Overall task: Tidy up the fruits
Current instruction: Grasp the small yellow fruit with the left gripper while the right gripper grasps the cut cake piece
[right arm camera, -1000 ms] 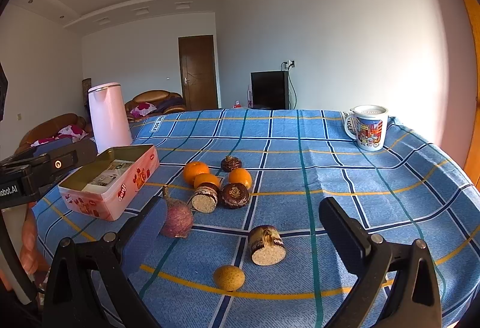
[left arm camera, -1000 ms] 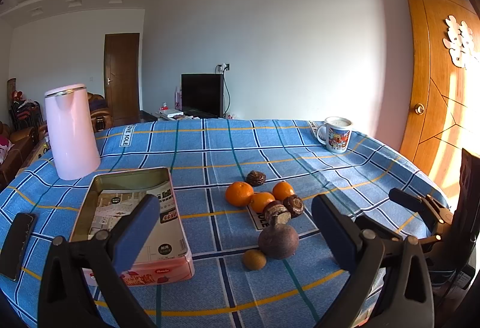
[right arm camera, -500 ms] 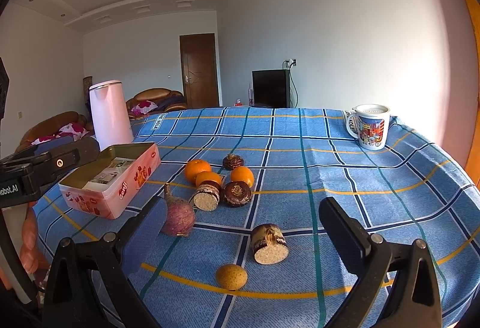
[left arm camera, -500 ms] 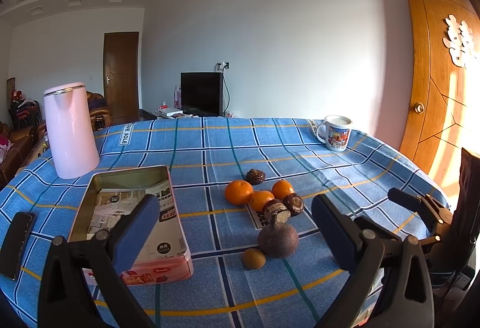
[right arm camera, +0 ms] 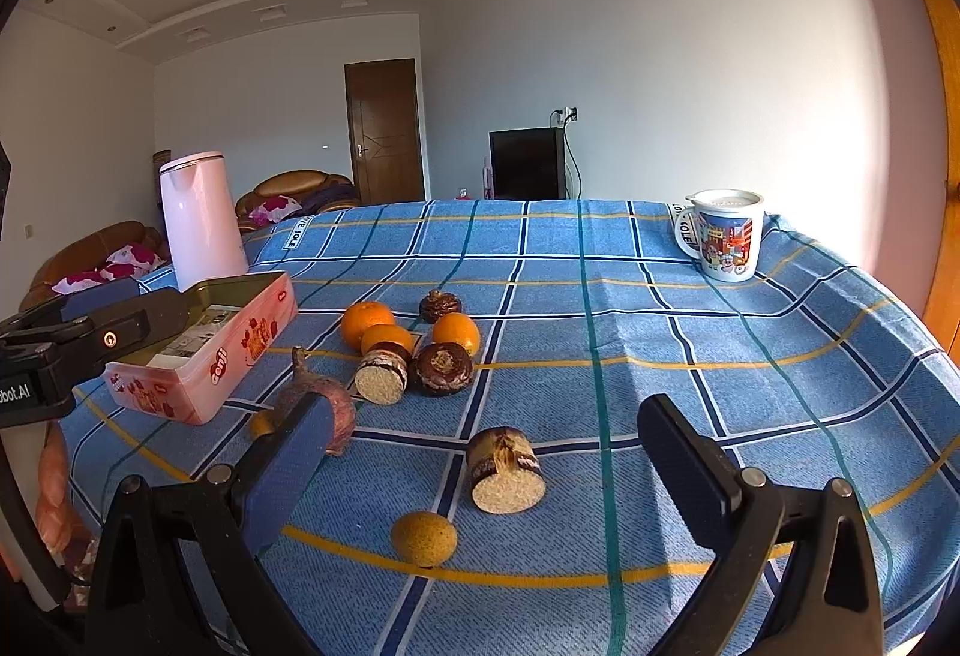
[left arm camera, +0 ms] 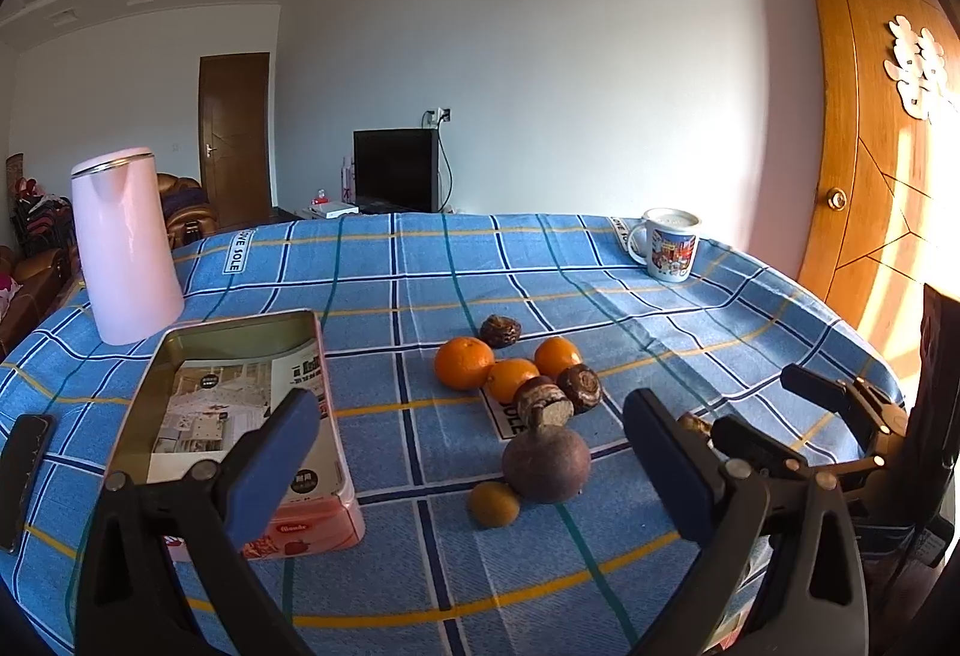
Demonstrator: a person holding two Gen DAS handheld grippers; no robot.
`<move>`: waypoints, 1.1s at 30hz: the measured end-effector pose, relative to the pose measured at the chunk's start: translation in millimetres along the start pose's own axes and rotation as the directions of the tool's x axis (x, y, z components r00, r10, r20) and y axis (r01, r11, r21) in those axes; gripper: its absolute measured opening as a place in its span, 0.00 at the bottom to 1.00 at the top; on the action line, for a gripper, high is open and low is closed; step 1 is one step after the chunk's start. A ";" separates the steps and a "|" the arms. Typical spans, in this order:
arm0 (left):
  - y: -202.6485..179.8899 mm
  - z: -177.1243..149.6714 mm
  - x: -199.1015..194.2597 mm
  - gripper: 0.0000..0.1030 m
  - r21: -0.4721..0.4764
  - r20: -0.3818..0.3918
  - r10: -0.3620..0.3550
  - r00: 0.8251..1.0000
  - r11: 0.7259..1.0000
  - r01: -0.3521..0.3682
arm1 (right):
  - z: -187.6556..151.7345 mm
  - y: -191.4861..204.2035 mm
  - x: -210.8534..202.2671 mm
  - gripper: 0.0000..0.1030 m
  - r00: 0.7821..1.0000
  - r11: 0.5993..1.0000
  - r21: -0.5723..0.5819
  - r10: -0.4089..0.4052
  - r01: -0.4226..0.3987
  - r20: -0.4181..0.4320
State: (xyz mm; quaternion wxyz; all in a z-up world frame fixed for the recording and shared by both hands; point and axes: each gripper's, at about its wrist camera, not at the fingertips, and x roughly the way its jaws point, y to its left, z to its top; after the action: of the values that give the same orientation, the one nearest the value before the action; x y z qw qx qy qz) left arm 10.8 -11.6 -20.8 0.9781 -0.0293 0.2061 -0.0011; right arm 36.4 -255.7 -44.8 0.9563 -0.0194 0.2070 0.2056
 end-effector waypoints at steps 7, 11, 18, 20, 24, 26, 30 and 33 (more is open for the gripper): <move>-9.1 -7.9 9.3 1.00 0.010 -0.034 -0.042 0.999 0.999 0.043 | -4.0 -20.9 8.3 0.99 0.999 0.999 0.034 -0.020 0.021 -0.029; -15.1 -12.3 14.5 1.00 0.008 -0.063 -0.085 0.994 0.996 0.086 | -6.5 -28.5 18.8 0.97 0.998 0.999 0.052 -0.012 0.015 -0.064; -24.9 -17.4 22.2 1.00 -0.013 -0.108 -0.168 0.980 0.986 0.167 | -12.1 -29.8 47.2 0.64 0.980 0.995 0.073 0.075 -0.063 -0.185; -28.8 -19.4 24.6 1.00 -0.002 -0.121 -0.167 0.978 0.986 0.168 | -15.5 -30.1 55.4 0.53 0.968 0.992 0.085 0.108 -0.091 -0.227; -36.4 -21.4 30.4 0.99 0.007 -0.151 -0.182 0.972 0.983 0.185 | -19.2 -31.7 57.3 0.34 0.958 0.985 0.102 0.163 -0.142 -0.236; -44.0 -22.1 34.0 0.99 0.022 -0.163 -0.187 0.969 0.981 0.193 | -18.3 -34.2 49.8 0.34 0.963 0.979 0.123 0.182 -0.160 -0.199; -67.7 -25.8 44.0 0.94 0.084 -0.209 -0.209 0.955 0.970 0.230 | -14.1 -46.4 26.2 0.34 0.982 0.981 0.141 0.151 -0.135 -0.111; -87.1 -30.0 52.8 0.82 0.121 -0.255 -0.228 0.940 0.957 0.265 | -14.5 -56.4 11.3 0.34 0.990 0.983 0.143 0.124 -0.113 -0.072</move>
State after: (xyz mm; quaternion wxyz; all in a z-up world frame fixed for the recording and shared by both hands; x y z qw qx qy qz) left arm 47.9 -100.9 -64.5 0.9377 0.0205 0.3158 -0.1432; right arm 62.8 -304.7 -65.3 0.9322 0.0510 0.2600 0.2464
